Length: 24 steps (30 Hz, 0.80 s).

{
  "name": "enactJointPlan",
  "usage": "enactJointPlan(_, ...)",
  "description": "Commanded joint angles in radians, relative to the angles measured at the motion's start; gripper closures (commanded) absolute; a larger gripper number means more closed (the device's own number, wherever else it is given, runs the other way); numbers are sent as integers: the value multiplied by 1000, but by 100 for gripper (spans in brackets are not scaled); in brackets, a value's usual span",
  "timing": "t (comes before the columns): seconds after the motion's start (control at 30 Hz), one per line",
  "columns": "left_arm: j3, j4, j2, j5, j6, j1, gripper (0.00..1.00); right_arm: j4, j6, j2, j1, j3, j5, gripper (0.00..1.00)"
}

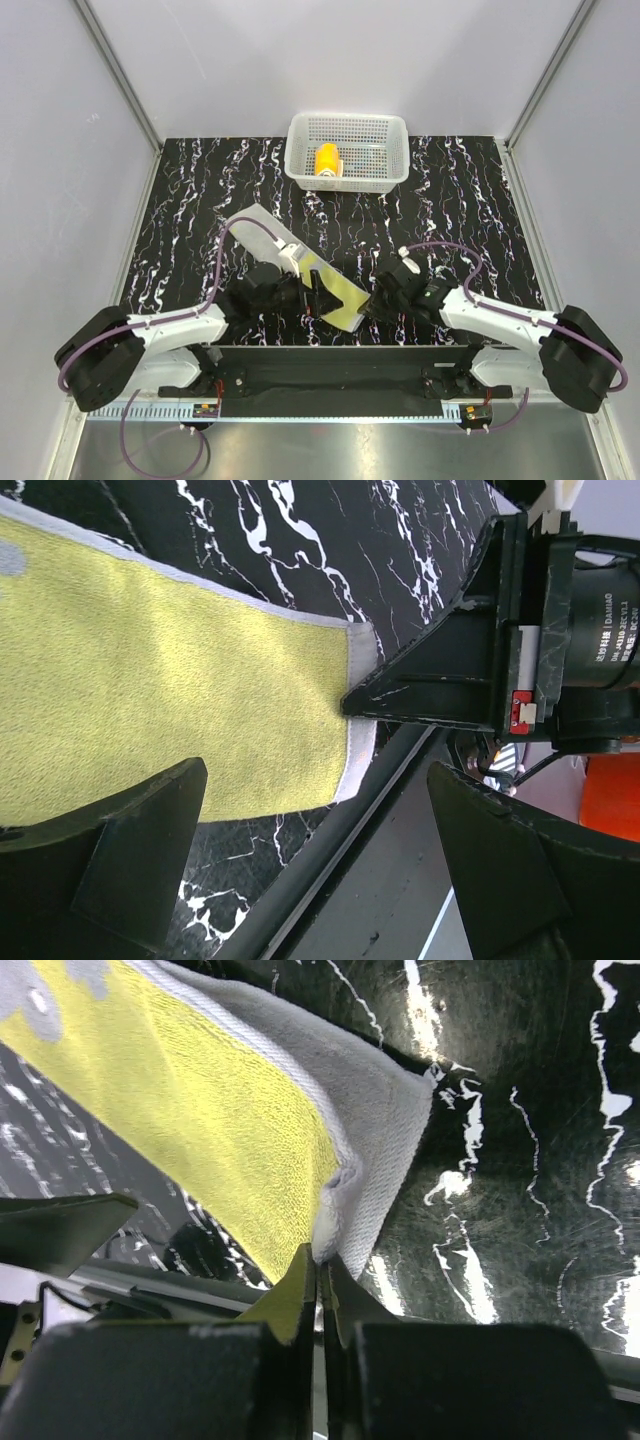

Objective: Roll the towels
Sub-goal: Roll the towel

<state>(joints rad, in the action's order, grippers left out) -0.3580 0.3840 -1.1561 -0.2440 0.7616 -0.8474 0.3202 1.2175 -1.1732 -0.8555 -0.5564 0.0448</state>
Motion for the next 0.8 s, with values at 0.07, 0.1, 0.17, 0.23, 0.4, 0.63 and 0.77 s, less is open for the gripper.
enactJointPlan(0.07,-9,127,-14,5,-2,-31,2,100,-39,-48,4,-45,47,88)
enactJointPlan(0.1,-7,112,-10,17,-5,-35,2,108,-36,-45,4,-36,72,79)
enactJointPlan(0.17,-12,82,10,35,-16,-42,2,109,-26,-25,7,1,96,59)
enactJointPlan(0.23,-34,17,27,75,-31,-73,2,99,-12,-13,16,41,122,54)
enactJointPlan(0.4,-122,-183,67,308,-132,-255,1,43,-53,-39,71,73,144,54)
enactJointPlan(0.63,-189,-243,-22,540,-301,-485,2,98,-87,59,99,73,164,53)
enactJointPlan(0.77,-292,-348,-206,607,-375,-528,19,195,-76,193,104,79,196,51)
